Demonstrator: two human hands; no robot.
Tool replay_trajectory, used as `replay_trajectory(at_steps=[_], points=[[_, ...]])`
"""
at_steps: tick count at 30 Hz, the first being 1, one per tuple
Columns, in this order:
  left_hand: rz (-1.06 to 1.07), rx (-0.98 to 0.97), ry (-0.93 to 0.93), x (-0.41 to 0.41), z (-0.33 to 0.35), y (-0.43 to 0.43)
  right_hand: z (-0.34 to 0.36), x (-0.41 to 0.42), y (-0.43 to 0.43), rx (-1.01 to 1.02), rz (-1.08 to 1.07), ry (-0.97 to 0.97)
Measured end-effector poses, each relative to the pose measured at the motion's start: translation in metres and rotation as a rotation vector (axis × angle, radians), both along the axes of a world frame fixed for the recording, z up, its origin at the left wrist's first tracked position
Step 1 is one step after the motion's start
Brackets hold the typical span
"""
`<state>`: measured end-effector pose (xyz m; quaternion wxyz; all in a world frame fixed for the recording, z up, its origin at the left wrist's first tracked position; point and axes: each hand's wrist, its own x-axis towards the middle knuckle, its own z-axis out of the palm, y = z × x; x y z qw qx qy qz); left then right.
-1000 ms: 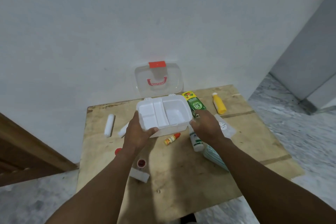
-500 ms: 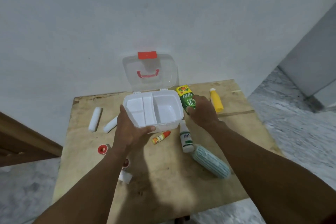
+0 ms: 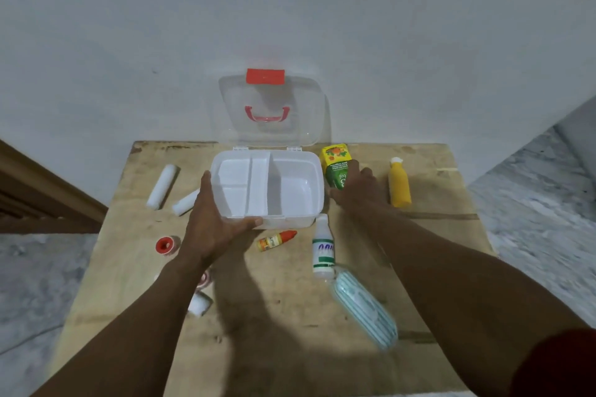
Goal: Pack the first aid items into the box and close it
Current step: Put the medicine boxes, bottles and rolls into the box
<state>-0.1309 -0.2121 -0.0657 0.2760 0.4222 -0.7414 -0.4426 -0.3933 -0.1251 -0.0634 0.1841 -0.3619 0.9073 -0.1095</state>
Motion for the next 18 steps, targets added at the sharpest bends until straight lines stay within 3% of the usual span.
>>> replay_trajectory(at_steps=[6,12,15,18], points=[[0.003,0.013,-0.006,0.000,0.002,0.000,0.003,0.001,0.004,-0.037,-0.012,-0.018],[-0.009,0.035,-0.009,0.004,0.005,0.002,0.042,0.002,0.017,-0.201,-0.125,0.023],[0.023,0.081,-0.030,0.007,0.002,-0.001,0.068,0.008,0.027,-0.333,-0.076,0.100],[0.023,0.063,0.018,0.007,0.002,0.001,0.090,0.018,0.031,-0.323,0.042,0.137]])
